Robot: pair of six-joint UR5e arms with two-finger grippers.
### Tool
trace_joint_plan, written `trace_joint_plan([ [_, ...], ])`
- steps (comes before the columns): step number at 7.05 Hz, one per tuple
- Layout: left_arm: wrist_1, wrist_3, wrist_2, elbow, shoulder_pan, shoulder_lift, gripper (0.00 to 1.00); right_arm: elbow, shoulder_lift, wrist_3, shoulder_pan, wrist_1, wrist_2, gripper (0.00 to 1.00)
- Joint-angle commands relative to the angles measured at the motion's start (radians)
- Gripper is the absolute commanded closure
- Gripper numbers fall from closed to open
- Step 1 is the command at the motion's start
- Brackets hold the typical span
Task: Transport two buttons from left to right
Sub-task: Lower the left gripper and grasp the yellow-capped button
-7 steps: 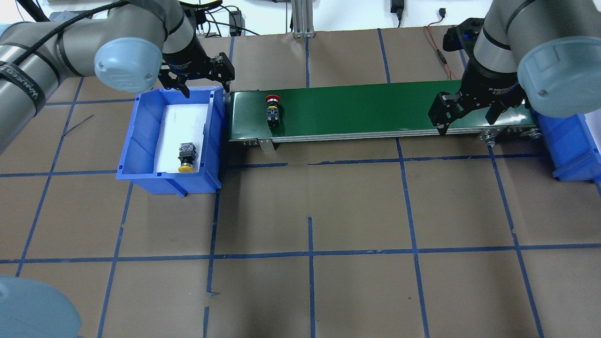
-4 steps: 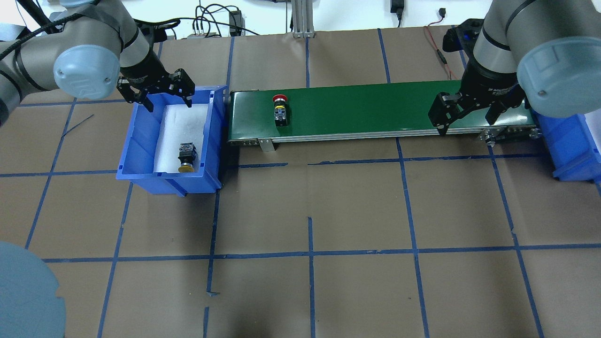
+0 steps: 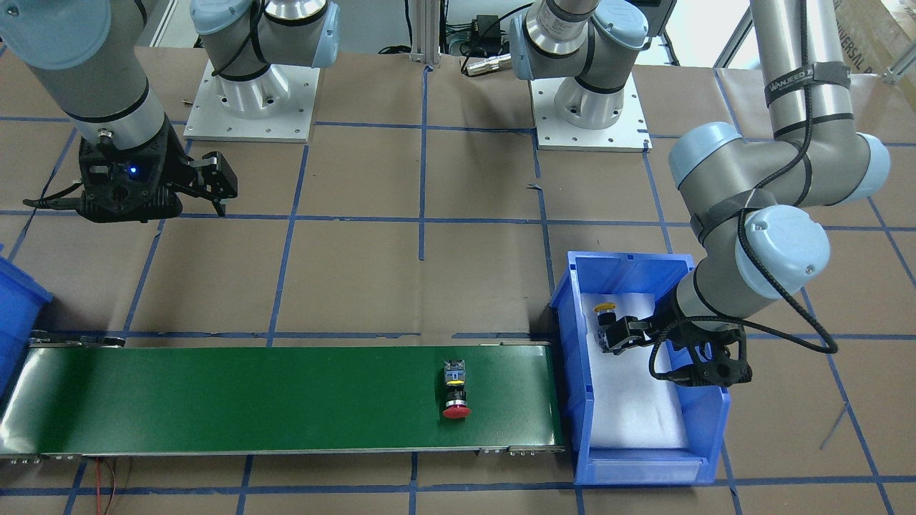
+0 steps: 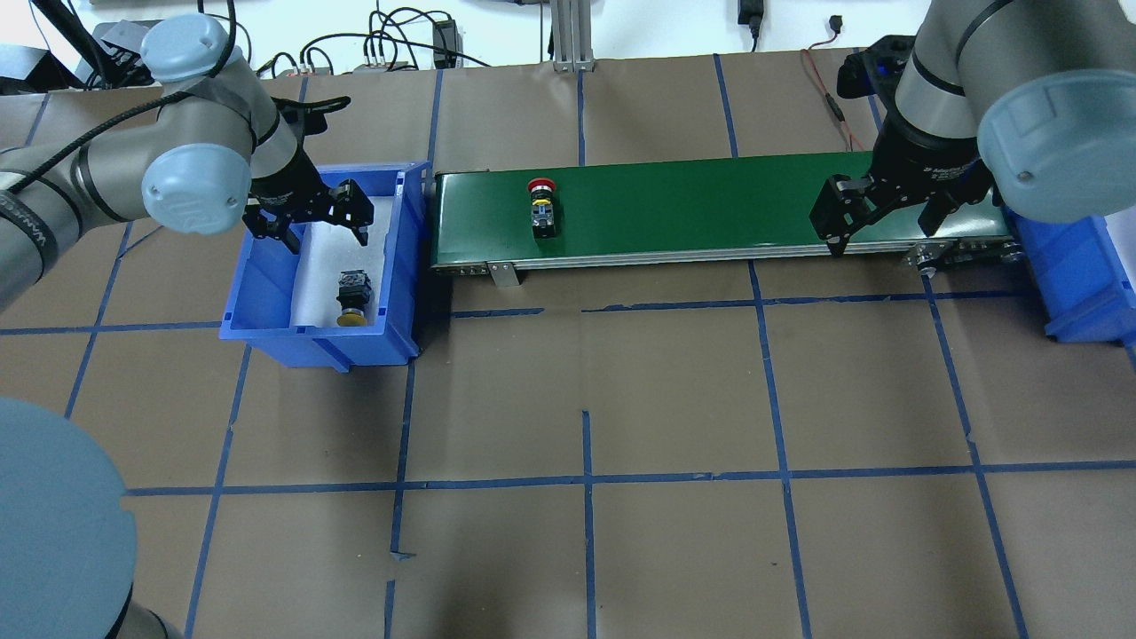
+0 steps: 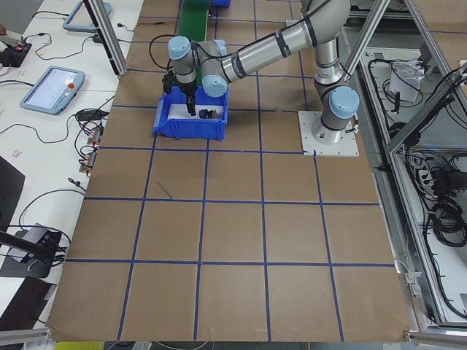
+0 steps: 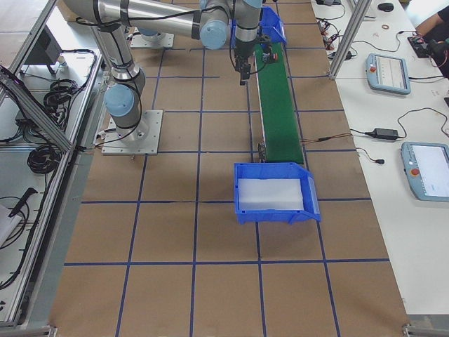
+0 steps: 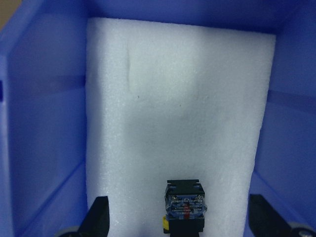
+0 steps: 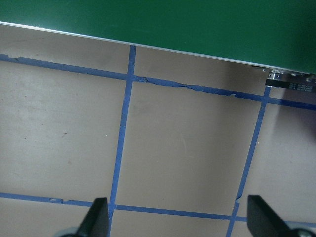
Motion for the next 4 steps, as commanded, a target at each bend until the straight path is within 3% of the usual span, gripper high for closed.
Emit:
trace_joint_plan([
  [1,0.020,-0.004,-0.010,-0.040,0.000,-0.021,0.00,0.000,0.000,0.000,0.000,0.000,0.001,0.00],
  [4,0.038,-0.005,-0.008,-0.076,0.000,-0.035,0.00,0.000,0.000,0.000,0.000,0.000,0.000,0.00],
])
